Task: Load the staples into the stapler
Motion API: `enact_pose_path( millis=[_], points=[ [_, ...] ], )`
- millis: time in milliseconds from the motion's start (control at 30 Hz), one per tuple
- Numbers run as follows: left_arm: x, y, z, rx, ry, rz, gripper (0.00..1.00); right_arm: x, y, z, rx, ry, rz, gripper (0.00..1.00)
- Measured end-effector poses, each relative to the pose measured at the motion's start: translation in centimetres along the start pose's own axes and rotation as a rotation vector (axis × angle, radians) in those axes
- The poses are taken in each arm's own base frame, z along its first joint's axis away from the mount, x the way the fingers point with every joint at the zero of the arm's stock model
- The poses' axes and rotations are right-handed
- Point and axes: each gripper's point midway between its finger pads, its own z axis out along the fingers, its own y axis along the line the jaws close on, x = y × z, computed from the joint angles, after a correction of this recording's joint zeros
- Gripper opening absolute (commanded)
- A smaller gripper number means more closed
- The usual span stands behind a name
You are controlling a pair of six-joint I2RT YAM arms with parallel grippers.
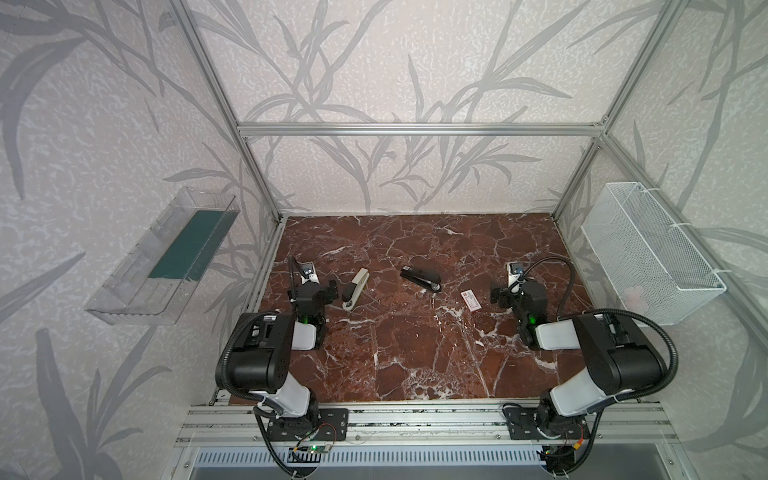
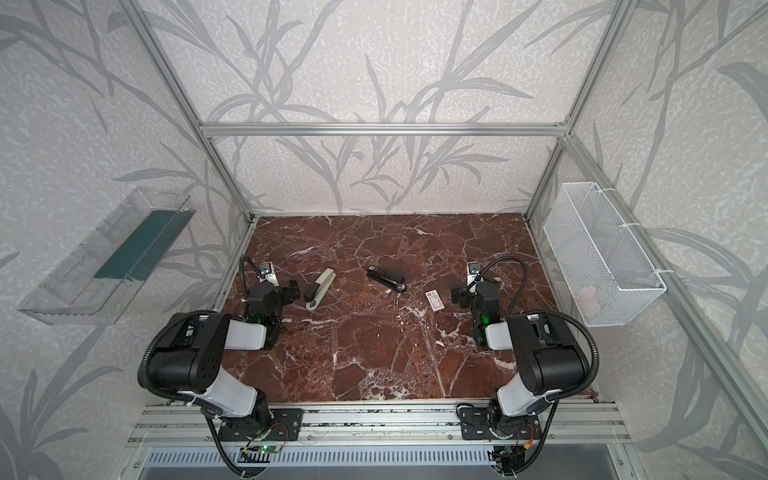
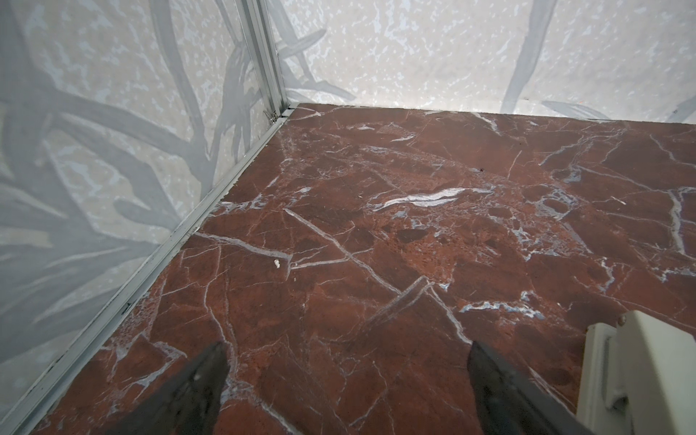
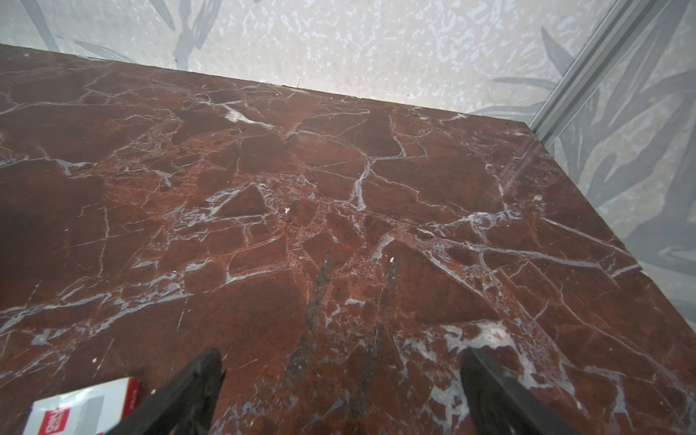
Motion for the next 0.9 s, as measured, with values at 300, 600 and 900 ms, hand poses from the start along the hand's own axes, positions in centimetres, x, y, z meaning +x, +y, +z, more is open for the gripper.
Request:
enact_pose_path(
  millis=[300,600,900],
  points=[
    [-9.5,0.3,-2.0,-0.019,-0.076,-0.099,0.99,-10.3,-0.7,-2.2,-0.018,-0.096,0.161,0.99],
    [-13.6,-3.4,-5.7,0.261,0.011,-0.416,0.83,-12.8,2.3,-3.8,-0.316,0.0,0.492,0.67],
    [-8.8,-12.0,-10.0,0.535,0.343,-0.361,0.82,-12.3,10.7,-2.4,-0.534,0.265,0.422,0.75]
  ],
)
